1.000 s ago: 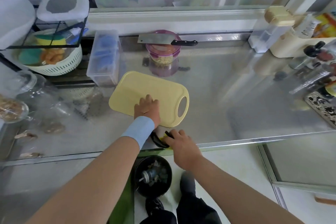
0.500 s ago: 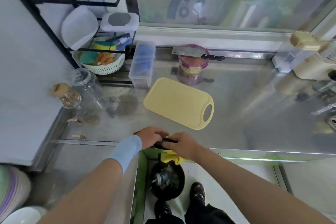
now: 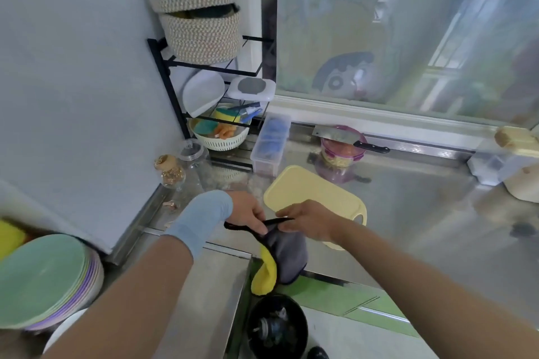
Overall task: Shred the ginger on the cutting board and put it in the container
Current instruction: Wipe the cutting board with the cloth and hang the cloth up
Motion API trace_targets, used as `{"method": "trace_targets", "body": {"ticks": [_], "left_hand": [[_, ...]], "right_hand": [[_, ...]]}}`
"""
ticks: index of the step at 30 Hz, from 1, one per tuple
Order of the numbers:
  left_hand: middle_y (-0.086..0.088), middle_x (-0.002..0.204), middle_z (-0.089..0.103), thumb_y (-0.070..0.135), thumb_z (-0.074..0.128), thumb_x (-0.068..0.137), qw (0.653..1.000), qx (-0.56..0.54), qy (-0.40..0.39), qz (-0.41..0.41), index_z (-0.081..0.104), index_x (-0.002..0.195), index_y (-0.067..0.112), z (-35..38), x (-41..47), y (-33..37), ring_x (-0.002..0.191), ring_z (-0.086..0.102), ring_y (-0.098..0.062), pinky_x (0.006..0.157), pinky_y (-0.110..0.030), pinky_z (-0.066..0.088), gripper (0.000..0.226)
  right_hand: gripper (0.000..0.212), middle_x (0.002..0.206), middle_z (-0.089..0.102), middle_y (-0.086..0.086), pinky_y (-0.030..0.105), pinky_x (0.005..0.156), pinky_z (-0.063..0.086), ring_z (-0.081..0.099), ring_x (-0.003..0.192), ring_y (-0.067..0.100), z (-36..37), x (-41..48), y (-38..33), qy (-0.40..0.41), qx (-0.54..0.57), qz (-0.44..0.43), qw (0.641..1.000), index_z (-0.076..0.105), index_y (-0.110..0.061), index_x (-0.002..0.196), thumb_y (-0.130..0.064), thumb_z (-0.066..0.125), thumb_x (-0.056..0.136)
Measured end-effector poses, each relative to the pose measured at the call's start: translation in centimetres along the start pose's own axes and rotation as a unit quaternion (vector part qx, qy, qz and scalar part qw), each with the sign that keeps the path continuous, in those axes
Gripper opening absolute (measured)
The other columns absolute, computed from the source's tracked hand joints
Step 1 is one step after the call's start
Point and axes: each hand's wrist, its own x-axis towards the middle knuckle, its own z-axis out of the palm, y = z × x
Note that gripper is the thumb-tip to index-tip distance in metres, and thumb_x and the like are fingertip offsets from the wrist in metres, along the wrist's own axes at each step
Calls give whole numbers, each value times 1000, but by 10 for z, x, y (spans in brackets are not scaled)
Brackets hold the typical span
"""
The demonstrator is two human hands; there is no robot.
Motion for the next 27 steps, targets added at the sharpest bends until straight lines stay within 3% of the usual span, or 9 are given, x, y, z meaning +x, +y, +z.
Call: {"method": "trace_targets", "body": {"ticks": [3, 7, 12, 14, 18, 21, 23, 24, 27], "left_hand": [[8, 80, 66, 51, 56, 92, 998, -42, 46, -2, 62, 86, 29, -27, -25, 8, 72, 61, -11, 80, -30, 53, 24], [4, 75, 67, 35, 56, 97, 977, -154, 150, 18, 59, 99, 20, -63, -57, 14, 56, 65, -4, 55, -15, 48, 15], [-11, 89, 72, 30, 70, 87, 959, -191, 208, 32, 67, 106, 25, -107, -99, -4, 66, 62, -12, 72, -25, 55, 19], [-13, 91, 73, 24, 74, 85, 936, -239, 256, 40, 71, 102, 21, -121, -118, -13, 71, 64, -16, 81, -32, 58, 18], [-10, 88, 73, 8, 73, 84, 816, -395, 411, 93, 70, 100, 11, -147, -154, -23, 82, 71, -20, 85, -37, 58, 16], [-8, 91, 70, 6, 67, 89, 745, -457, 468, 128, 68, 100, 11, -164, -175, -23, 86, 71, -20, 84, -37, 58, 12], [-10, 92, 66, 4, 64, 91, 701, -486, 503, 139, 66, 105, 9, -177, -188, -23, 83, 69, -20, 80, -36, 59, 15], [-11, 92, 66, 3, 64, 91, 677, -496, 525, 139, 64, 108, 7, -185, -196, -24, 80, 69, -19, 78, -35, 59, 18], [-12, 92, 69, 6, 70, 87, 618, -506, 591, 116, 63, 106, 3, -208, -226, -33, 73, 70, -18, 74, -31, 59, 21]], "right_hand": [[11, 76, 64, -3, 35, 78, 46, 56, 77, 18, -29, 2, -24, 0, -29, -46, 999, 72, -23, 77, -29, 68, 85], [28, 96, 70, 6, 38, 89, 50, 63, 95, 27, -57, 11, -66, -19, 1, -102, 995, 72, -16, 99, -10, 55, 78], [25, 90, 70, 13, 39, 84, 53, 63, 87, 32, -84, 29, -128, 13, 101, -124, 987, 69, -6, 95, -19, 51, 83], [19, 83, 75, -2, 31, 82, 52, 68, 83, 18, -92, 31, -148, 17, 150, -137, 979, 71, -17, 83, -32, 63, 92], [49, 91, 75, 9, 40, 83, 53, 70, 85, 25, -113, 44, -193, 71, 68, -193, 976, 74, -6, 89, -54, 61, 95], [36, 77, 59, 7, 33, 69, 42, 55, 68, 14, -124, 49, -233, 91, 62, -259, 959, 61, 3, 90, -30, 55, 102], [17, 90, 63, 5, 32, 77, 46, 59, 81, 12, -125, 50, -263, 80, 86, -312, 943, 60, -11, 92, 0, 49, 98], [30, 100, 65, 5, 32, 83, 48, 61, 91, 13, -125, 49, -280, 68, 110, -334, 934, 60, -17, 98, 9, 46, 93], [27, 93, 68, -5, 22, 76, 49, 63, 87, 9, -126, 47, -330, 42, 171, -361, 916, 65, -20, 96, 2, 50, 95]]}}
